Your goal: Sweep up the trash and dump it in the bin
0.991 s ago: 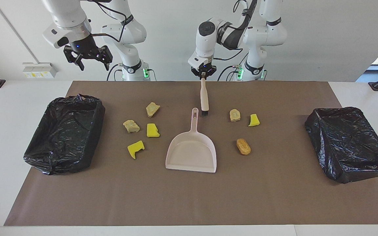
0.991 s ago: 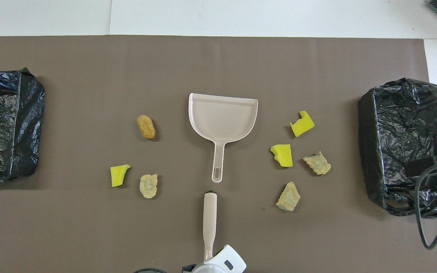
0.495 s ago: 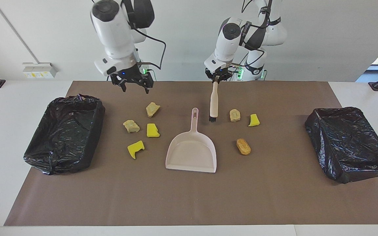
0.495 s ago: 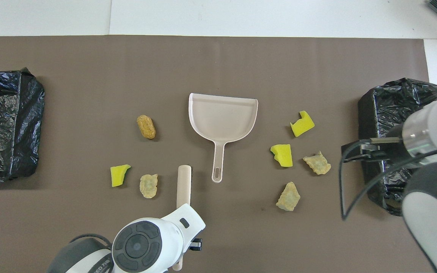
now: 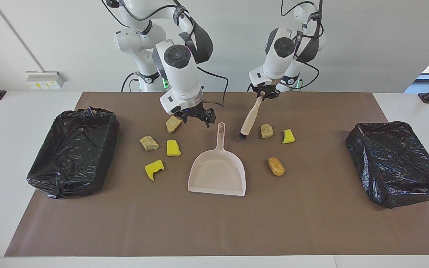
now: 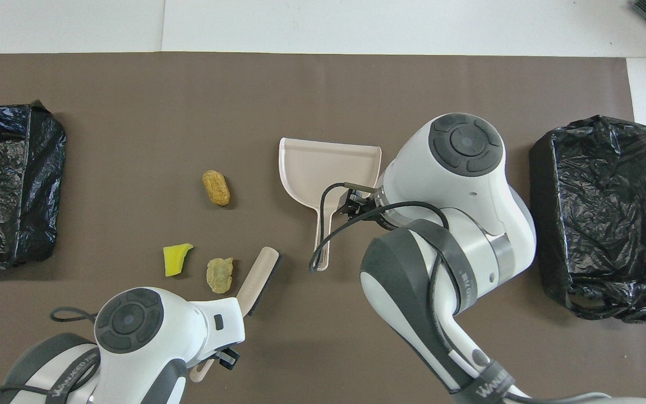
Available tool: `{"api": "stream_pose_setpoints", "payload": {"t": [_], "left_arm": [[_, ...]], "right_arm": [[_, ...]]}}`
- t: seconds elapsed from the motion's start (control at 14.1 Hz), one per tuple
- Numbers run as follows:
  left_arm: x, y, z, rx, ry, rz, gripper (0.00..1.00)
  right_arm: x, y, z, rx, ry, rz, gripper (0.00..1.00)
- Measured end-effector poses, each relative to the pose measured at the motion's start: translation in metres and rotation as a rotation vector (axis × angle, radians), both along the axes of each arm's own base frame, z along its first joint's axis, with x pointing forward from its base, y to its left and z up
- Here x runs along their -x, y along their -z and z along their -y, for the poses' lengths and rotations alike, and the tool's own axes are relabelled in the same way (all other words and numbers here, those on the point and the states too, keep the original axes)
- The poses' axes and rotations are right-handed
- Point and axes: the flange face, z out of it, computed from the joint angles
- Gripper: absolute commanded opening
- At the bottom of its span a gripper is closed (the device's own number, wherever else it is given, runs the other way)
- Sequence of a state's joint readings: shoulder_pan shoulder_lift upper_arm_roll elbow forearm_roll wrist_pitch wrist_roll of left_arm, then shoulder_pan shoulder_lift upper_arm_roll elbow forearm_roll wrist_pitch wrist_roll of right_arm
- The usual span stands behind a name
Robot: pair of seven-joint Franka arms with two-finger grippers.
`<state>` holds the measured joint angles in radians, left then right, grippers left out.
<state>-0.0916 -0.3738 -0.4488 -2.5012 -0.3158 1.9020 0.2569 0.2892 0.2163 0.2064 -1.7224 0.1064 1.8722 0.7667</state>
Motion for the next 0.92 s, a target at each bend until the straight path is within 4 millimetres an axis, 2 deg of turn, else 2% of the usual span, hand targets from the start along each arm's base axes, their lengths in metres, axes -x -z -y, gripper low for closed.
{"api": "stream_pose_setpoints", "payload": {"t": [0.21, 0.5, 0.57, 0.71, 0.92], "left_arm": [[-0.023, 0.002, -0.045, 0.005, 0.115, 0.025, 0.0], [-0.067, 0.02, -0.102, 0.05, 0.22, 0.078, 0.0], [-0.079, 0.022, -0.109, 0.05, 0.249, 0.093, 0.0], [-0.111, 0.016, -0.118, 0.048, 0.274, 0.127, 0.0], [-0.159, -0.01, -0.123, 0.035, 0.279, 0.128, 0.0]], "right_arm": [[0.012, 0.033, -0.044, 0.004, -0.005, -0.02, 1.0], [0.017, 0.071, -0.074, -0.002, -0.034, -0.019, 1.0], [0.018, 0.081, -0.079, 0.006, -0.051, -0.025, 1.0], [0.021, 0.095, -0.084, 0.015, -0.087, -0.039, 1.0], [0.034, 0.101, -0.098, 0.03, -0.14, -0.049, 1.0]]}}
